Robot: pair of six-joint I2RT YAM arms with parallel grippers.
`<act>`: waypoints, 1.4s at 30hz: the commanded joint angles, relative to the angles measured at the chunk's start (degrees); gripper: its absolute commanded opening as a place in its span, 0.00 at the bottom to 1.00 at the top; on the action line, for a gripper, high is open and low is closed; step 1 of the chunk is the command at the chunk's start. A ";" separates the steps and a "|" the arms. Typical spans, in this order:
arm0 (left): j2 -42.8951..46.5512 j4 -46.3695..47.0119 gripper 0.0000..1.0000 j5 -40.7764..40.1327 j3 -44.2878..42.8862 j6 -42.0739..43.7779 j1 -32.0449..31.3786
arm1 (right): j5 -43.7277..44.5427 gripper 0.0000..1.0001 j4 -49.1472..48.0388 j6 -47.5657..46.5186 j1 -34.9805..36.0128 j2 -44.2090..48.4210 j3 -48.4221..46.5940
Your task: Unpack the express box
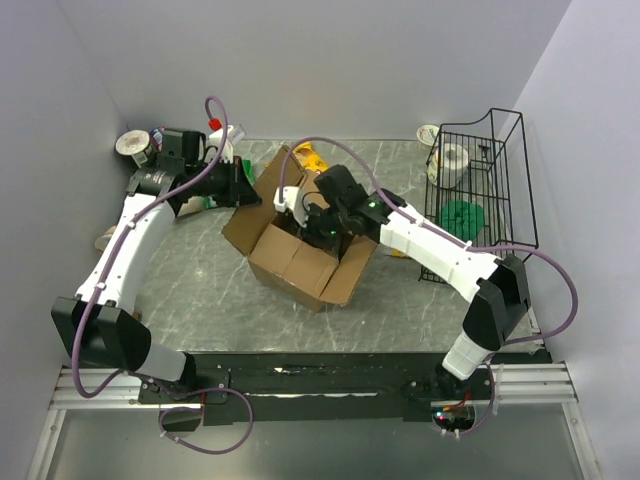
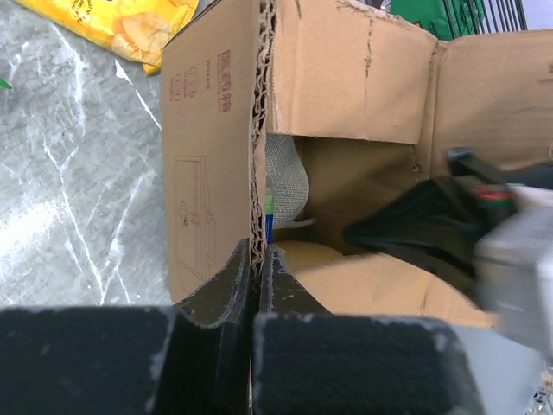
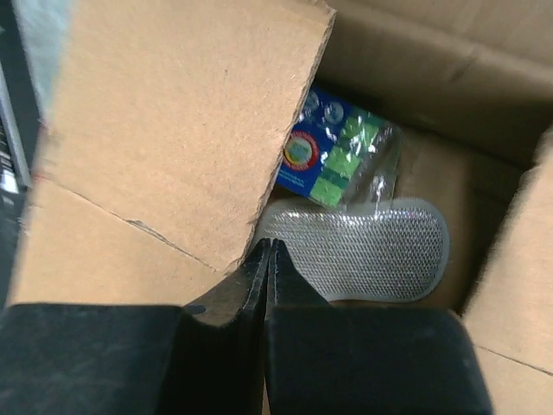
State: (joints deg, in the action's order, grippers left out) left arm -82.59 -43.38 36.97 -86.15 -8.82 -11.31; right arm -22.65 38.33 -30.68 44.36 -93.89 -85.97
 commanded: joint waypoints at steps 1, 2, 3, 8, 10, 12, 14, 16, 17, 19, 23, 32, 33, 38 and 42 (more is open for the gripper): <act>-0.12 6.63 0.01 1.53 -0.60 -2.34 0.24 | -9.85 0.00 4.29 2.99 0.55 2.48 -8.66; 0.14 7.33 0.01 0.83 -0.16 -3.56 0.32 | -11.08 0.00 5.69 2.73 1.16 2.83 -9.55; 0.93 7.95 0.01 0.47 0.54 -4.18 0.32 | -12.14 0.00 8.84 2.47 2.04 3.18 -10.26; 3.30 11.20 0.01 1.34 2.47 -8.13 0.59 | -11.02 0.00 14.23 4.74 11.86 3.18 -9.84; 5.15 12.52 0.01 2.23 4.23 -9.54 0.76 | -7.43 0.00 12.14 5.10 14.87 4.06 -4.94; 7.16 13.40 0.01 2.05 6.33 -10.60 0.76 | -1.81 0.01 10.29 5.89 19.87 4.32 -1.32; 8.05 13.32 0.01 3.28 7.48 -10.34 0.85 | 10.91 0.19 6.95 4.58 25.13 4.76 1.15; 9.19 13.05 0.01 3.72 8.98 -10.60 0.85 | 22.50 0.37 3.88 3.52 27.70 4.94 4.84; 9.72 12.97 0.01 4.51 9.50 -10.60 0.85 | 25.52 0.45 1.08 3.52 28.23 4.59 5.46; 11.30 13.05 0.01 4.86 10.82 -10.69 0.85 | 29.31 0.48 -0.61 4.04 28.24 4.15 5.64; 13.06 14.28 0.01 6.61 13.37 -11.22 0.85 | 35.29 0.48 -4.30 0.36 27.89 4.85 6.43; 13.68 15.78 0.01 12.34 15.39 -10.61 0.94 | 32.53 0.43 -3.27 -1.15 20.78 9.85 6.39; 13.85 15.69 0.01 12.51 15.75 -9.73 0.94 | 28.24 0.42 -0.65 0.60 19.99 10.38 4.08; 15.96 18.31 0.01 13.92 18.03 -8.85 0.94 | 23.98 0.41 -2.02 4.48 11.74 14.25 -1.05; 17.46 20.78 0.01 13.92 19.53 -9.90 0.94 | 23.36 0.39 -6.16 4.84 7.85 14.70 4.14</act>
State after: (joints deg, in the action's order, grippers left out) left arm -68.20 -26.02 45.74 -67.22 -17.54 -10.11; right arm 2.04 35.53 -27.44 54.94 -80.90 -84.51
